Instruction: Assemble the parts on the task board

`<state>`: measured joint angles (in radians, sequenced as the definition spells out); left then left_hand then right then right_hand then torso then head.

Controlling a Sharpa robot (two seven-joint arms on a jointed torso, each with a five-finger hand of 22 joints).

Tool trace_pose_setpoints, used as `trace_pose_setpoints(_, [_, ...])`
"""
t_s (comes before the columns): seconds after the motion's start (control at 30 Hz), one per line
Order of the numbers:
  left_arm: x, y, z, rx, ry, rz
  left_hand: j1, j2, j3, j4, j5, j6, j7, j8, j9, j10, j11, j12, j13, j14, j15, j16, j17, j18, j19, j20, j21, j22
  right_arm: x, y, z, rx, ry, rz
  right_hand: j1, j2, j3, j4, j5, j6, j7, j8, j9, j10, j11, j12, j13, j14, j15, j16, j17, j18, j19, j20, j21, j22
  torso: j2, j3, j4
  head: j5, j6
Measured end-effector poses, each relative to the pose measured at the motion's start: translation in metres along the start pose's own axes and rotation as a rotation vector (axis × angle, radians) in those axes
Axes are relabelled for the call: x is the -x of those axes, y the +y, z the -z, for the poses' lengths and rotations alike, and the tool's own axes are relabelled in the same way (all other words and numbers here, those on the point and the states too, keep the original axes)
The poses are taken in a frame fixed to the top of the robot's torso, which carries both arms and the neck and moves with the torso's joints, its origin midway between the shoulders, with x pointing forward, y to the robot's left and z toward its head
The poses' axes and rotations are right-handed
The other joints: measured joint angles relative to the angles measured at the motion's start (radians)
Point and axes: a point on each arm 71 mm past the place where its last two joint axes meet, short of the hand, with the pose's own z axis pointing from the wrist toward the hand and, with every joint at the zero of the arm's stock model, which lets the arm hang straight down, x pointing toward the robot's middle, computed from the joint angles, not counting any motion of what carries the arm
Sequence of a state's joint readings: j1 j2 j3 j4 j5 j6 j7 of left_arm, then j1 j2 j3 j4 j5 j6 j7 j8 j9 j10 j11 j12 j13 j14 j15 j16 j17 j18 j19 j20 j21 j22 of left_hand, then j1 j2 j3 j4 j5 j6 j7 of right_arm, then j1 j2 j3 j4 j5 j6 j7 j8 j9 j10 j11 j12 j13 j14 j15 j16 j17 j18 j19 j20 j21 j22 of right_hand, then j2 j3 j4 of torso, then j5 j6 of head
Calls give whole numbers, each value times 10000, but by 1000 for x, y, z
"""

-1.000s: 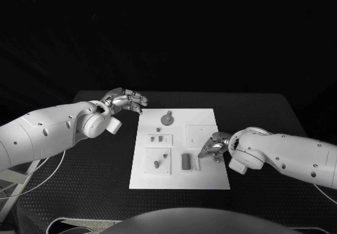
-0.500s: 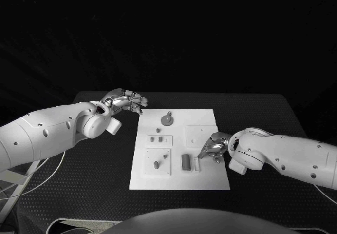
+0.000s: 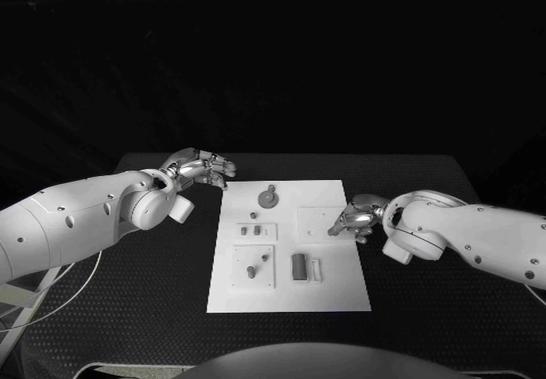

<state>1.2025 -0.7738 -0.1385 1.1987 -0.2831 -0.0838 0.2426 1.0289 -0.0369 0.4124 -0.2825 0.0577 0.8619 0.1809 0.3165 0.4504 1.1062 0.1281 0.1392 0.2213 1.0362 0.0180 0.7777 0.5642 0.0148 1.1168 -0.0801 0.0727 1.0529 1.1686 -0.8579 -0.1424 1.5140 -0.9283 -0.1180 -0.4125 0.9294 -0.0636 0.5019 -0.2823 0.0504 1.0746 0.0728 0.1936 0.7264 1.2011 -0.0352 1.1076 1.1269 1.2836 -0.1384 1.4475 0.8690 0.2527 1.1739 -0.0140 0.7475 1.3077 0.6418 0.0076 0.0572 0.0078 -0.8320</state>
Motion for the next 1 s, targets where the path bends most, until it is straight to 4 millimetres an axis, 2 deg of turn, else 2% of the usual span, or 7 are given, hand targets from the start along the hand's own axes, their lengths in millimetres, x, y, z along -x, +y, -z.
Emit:
trace_pose_setpoints(0.1, [0,0,0,-6,7,0,0,0,0,0,0,0,0,0,0,0,0,0,0,0,0,0,0,0,0,0,0,1,23,-3,4,61,-537,154,-352,-352,-30,171,0,-133,-44,-121,-67,-12,63,-41,0,16,23,0,-11,-41,93,-23,0,0,0,0,-3,-71,49])
trace_pose_setpoints(0.17, [-1,0,-1,-7,11,0,0,0,0,0,0,0,0,0,0,0,0,0,0,0,0,0,5,0,0,0,0,0,35,-6,6,62,-799,259,-600,-764,153,506,0,-189,-28,-166,-104,-3,139,-42,0,63,79,0,-22,-45,131,-58,-66,0,0,0,-2,-131,75])
trace_pose_setpoints(0.3, [-1,0,-1,-10,22,0,0,0,0,0,0,0,0,0,0,1,-1,0,1,0,0,1,10,0,0,0,0,1,61,-17,13,31,-1271,475,-1004,-1188,545,1089,0,-192,-24,-218,-127,-2,140,-41,0,63,80,-1,-33,-58,182,-106,-99,-1,0,0,5,-251,128])
trace_pose_setpoints(0.57, [-1,0,-2,-6,21,-5,-16,-16,0,0,0,0,0,0,1,-25,24,0,1,-3,3,6,9,0,0,0,0,1,80,-39,18,-279,-1552,1191,-875,-1411,725,1153,0,-282,-5,-218,-123,-3,140,-41,25,63,81,-1,-33,-47,236,-160,-99,-1,4,13,-6,-408,220])
trace_pose_setpoints(0.73, [-2,0,-2,-12,39,-5,-40,-40,0,0,0,0,0,0,0,-25,24,0,1,-3,3,6,9,1,0,0,0,2,98,-62,19,-834,-1937,1680,-736,-1549,841,1093,0,-293,5,-218,-111,-39,176,-41,25,25,119,-1,-33,-34,236,-159,-121,-2,6,24,-6,-616,297])
trace_pose_setpoints(0.87, [-1,0,-3,-5,16,-13,-40,-40,0,0,0,0,0,0,0,-25,24,0,1,-3,3,-33,8,0,0,0,0,2,114,-85,21,-1390,-2298,1958,-561,-1725,937,962,0,-468,29,-343,-114,-139,274,-41,24,-32,176,-1,-32,-33,233,-157,-166,-2,3,24,-6,-782,366])
trace_pose_setpoints(1.0, [-1,0,-3,-2,7,-17,-40,-40,0,0,0,0,0,0,-4,-25,24,0,-8,-3,3,-34,18,1,0,1,0,3,131,-110,24,-2056,-2682,2289,-391,-1895,946,735,0,-1017,181,-628,-219,-443,466,-142,24,-231,371,-16,-41,-34,56,16,-286,-2,2,23,-9,-964,429])
